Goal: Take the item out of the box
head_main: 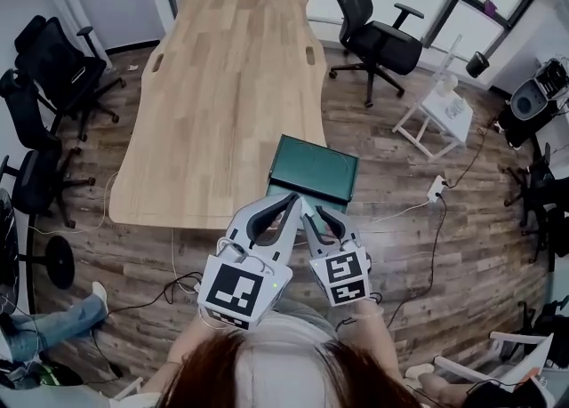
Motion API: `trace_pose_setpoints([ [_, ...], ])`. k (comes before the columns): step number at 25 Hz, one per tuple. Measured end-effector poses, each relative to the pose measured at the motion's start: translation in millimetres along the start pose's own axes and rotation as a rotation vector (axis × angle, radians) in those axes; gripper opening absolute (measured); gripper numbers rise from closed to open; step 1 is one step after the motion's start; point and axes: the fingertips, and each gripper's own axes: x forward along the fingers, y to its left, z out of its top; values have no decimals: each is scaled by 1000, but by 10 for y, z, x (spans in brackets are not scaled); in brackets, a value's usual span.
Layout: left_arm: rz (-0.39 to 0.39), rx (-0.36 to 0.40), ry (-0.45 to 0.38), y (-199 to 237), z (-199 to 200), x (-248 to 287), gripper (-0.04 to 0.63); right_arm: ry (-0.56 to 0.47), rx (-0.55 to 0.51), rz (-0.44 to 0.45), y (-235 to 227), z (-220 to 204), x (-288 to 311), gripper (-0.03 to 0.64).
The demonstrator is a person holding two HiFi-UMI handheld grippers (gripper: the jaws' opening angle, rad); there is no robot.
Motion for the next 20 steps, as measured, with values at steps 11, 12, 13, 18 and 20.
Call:
trace_pose_setpoints([
  [11,15,20,3,142,0,179,8,123,30,70,-96,-480,497,138],
  [12,18,17,7,157,-11,191,8,137,29,74,-103,-541,548,142],
  [13,20,14,11,176,-21,204,8,154,26,79,-108,-596,597,144],
  [18,47,-14,48,305,-96,259,8,233,22,114,-101,-797,790,151],
  [20,48,6,44,345,-97,289,8,257,28,130,-92,-877,852,157],
])
